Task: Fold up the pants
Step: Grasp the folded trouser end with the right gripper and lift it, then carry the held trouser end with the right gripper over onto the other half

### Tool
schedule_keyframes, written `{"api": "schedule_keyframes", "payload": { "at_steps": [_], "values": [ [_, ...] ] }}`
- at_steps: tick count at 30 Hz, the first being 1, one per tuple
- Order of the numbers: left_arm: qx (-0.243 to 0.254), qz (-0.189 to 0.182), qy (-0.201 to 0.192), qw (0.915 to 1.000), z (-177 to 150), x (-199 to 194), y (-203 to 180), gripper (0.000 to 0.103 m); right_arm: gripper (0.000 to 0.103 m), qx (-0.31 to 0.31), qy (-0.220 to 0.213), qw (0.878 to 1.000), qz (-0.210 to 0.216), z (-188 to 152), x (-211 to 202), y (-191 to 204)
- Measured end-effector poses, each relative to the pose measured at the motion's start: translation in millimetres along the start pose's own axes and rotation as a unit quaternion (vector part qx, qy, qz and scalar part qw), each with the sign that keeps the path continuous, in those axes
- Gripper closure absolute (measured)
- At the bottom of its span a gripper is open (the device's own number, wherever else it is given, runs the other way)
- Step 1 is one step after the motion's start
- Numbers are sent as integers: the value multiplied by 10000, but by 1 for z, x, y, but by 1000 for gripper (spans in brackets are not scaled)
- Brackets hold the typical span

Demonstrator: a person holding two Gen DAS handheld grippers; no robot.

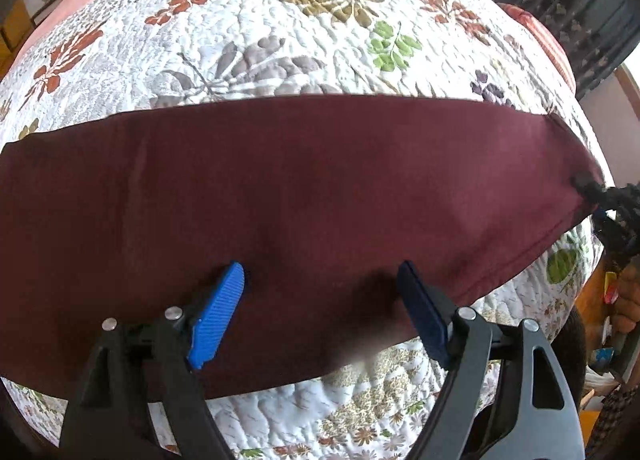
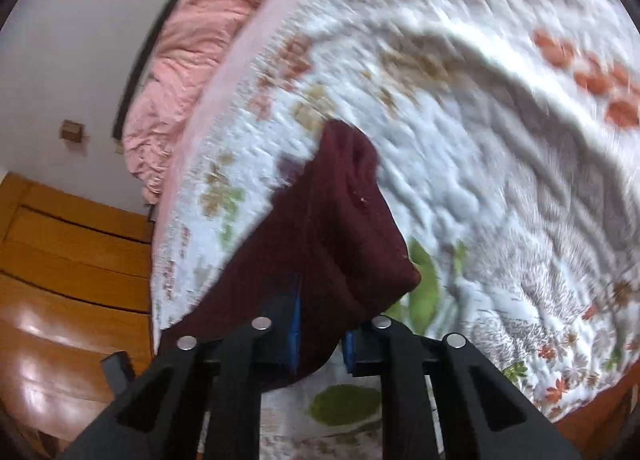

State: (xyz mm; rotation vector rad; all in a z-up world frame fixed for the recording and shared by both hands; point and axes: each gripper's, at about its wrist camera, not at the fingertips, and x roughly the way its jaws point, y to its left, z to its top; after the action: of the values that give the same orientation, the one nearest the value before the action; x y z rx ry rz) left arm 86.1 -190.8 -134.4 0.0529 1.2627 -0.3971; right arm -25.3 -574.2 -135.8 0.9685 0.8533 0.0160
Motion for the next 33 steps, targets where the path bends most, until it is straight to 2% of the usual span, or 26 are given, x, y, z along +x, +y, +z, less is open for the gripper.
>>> {"api": "schedule_keyframes", "payload": {
  "at_steps": [3, 4, 6, 8, 10, 12, 14, 16, 19, 21, 22, 26, 29, 33],
  "values": [
    [-203, -82, -311, 9993, 4, -21, 7, 29, 89, -197, -373, 9984, 366, 8, -34, 21],
    [-207, -66, -432, 9988, 5, -28, 9, 29, 89, -285, -506, 9976, 370, 10, -45, 27],
    [-190, 89, -624, 9978, 6, -35, 12, 27, 89, -345, -633, 9974, 70, 12, -56, 28],
    [-261, 152, -460, 9985, 5, -24, 18, 26, 89, -257, -544, 9975, -362, 15, -49, 11],
    [-282, 203, -16, 9994, 0, 3, 24, 26, 89, 82, -207, 9968, -771, 15, -25, -18],
    [122, 374, -207, 9990, -7, 8, 18, 24, 89, 289, 92, 9934, -1110, 9, -1, -42],
    [141, 376, -254, 9989, -9, 1, 15, 25, 89, 366, -19, 9954, -889, 6, -3, -47],
    [-191, 216, -347, 9990, -8, -8, 22, 25, 89, 358, -104, 9965, -750, 6, -8, -43],
    [-67, 308, -153, 9994, -7, 7, 25, 24, 88, 356, 30, 9946, -972, 7, 3, -44],
    [73, 338, -169, 9993, -6, 5, 22, 23, 88, 491, 63, 9943, -940, 9, 2, -48],
    [-35, 250, -173, 9995, -5, 1, 24, 23, 88, 513, 48, 9946, -904, 11, 0, -46],
    [-625, -56, -278, 9976, -6, -21, 46, 24, 88, 261, -120, 9959, -855, 11, -16, -25],
    [-699, 49, -504, 9963, -14, -43, 67, 23, 88, -147, -352, 9962, -785, 11, -29, 8],
    [-1011, 188, -542, 9932, -22, -58, 102, 22, 88, -937, -574, 9901, -868, 6, -37, 70]
  ]
}}
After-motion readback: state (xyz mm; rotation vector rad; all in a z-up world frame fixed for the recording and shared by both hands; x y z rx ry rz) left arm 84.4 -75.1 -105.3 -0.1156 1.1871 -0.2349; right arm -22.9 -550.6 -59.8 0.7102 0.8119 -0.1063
